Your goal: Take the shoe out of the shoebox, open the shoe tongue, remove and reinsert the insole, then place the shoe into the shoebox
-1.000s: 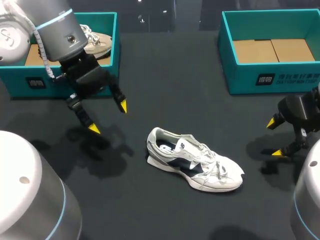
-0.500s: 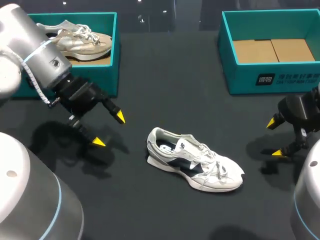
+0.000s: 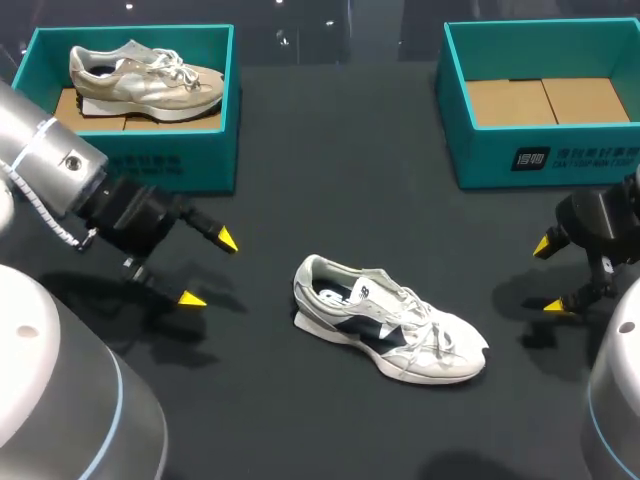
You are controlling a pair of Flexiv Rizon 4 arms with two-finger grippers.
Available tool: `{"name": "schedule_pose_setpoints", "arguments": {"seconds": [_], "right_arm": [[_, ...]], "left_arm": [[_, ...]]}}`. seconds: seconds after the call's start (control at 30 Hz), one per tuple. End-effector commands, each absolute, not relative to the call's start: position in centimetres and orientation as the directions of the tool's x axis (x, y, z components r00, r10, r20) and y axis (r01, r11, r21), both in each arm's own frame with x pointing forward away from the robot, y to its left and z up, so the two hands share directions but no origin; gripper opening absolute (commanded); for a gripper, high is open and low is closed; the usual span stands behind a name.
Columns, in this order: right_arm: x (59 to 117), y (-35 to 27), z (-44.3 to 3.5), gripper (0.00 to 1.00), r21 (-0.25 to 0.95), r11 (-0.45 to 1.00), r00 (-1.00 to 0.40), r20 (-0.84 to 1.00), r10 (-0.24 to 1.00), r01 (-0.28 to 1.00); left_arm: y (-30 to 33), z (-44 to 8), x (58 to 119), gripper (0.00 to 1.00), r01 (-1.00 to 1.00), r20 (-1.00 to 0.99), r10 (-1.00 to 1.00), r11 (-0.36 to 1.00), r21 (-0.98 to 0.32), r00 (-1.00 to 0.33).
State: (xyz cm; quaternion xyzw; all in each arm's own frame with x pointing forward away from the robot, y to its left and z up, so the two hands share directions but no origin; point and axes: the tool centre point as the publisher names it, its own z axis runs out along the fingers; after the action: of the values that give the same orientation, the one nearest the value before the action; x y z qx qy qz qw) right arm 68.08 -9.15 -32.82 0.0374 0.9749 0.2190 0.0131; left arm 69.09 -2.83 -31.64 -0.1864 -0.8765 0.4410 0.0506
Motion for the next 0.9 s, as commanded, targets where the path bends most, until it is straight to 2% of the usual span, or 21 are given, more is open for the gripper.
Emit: {"name": "schedule_pose_setpoints", "arguments": {"seconds": [0.03, 0.3, 0.9], "right_arm": [[67.9, -9.1, -32.8, 1.00, 0.426, 0.902, -0.997, -0.012, 0.080, 0.067], [67.9, -9.1, -32.8, 1.00, 0.426, 0.902, -0.997, -0.012, 0.080, 0.067], [67.9, -9.1, -32.8, 1.00, 0.426, 0.902, -0.997, -0.012, 0.080, 0.067]], "left_arm": [[-1.5, -34.1, 69.5, 1.00, 0.168, -0.026, 0.285, 0.485, -0.858, -0.958], [0.1, -36.8, 69.1, 1.00, 0.033, 0.037, 0.178, 0.376, -0.926, -0.983], [-0.3, -39.4, 69.9, 1.00, 0.025, 0.026, 0.128, 0.383, -0.923, -0.991]]}}
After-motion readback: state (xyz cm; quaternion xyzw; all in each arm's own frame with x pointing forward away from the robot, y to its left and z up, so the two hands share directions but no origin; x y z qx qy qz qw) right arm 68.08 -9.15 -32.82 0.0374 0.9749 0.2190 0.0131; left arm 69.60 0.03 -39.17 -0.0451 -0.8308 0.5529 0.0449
